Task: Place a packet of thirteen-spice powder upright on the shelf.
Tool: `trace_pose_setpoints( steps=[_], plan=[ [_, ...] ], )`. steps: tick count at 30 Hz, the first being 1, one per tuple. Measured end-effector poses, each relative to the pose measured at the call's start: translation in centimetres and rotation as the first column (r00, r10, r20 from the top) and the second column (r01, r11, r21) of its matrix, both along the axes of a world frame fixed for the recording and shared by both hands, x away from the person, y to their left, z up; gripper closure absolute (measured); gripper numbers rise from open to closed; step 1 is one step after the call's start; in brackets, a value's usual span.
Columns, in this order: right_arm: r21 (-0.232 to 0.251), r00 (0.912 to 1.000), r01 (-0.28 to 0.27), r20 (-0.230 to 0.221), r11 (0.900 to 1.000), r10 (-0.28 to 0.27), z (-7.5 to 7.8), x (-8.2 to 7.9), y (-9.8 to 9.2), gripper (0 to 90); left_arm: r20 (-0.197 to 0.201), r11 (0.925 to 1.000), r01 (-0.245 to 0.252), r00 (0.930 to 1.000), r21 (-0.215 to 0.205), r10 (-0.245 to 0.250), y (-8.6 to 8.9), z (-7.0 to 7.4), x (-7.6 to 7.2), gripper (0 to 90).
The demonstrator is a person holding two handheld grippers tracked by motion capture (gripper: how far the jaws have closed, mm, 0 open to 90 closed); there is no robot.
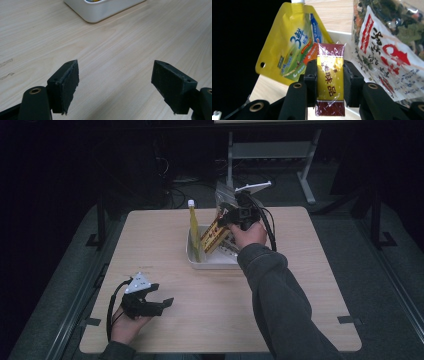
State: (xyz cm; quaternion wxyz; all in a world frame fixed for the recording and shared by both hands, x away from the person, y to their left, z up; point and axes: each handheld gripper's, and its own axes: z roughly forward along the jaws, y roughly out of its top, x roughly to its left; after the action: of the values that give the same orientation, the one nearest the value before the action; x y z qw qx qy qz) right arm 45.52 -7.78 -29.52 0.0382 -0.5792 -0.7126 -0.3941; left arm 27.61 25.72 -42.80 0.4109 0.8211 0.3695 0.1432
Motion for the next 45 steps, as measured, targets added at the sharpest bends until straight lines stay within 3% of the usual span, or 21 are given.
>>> trace_pose_setpoints(
  steps=[15, 24, 38, 45],
  plan=[
    [-0.002, 0.9971, 0.076, 0.003, 0.997, -0.076, -1.1, 0.9, 1.2, 68.1, -0.001, 1.0, 0.0, 1.0, 0.0, 0.0, 0.0, 0.0, 0.0, 21.8],
    [-0.027, 0.9926, 0.121, 0.006, 0.992, -0.121, -1.9, 1.4, 2.2, 68.2, 0.0, 1.0, -0.002, 1.0, -0.006, 0.002, 0.2, 0.0, 0.0, 21.9],
    [-0.031, 0.9883, 0.153, 0.004, 0.988, -0.153, -2.4, 1.8, 3.0, 68.2, -0.001, 0.9999, -0.004, 1.0, -0.012, 0.004, 0.4, 0.1, 0.0, 22.2],
    [-0.064, 0.9867, 0.163, 0.016, 0.985, -0.162, -2.7, 1.7, 3.7, 68.2, -0.002, 0.9999, -0.003, 1.0, -0.016, 0.003, 0.4, 0.1, 0.0, 22.3]
  ],
)
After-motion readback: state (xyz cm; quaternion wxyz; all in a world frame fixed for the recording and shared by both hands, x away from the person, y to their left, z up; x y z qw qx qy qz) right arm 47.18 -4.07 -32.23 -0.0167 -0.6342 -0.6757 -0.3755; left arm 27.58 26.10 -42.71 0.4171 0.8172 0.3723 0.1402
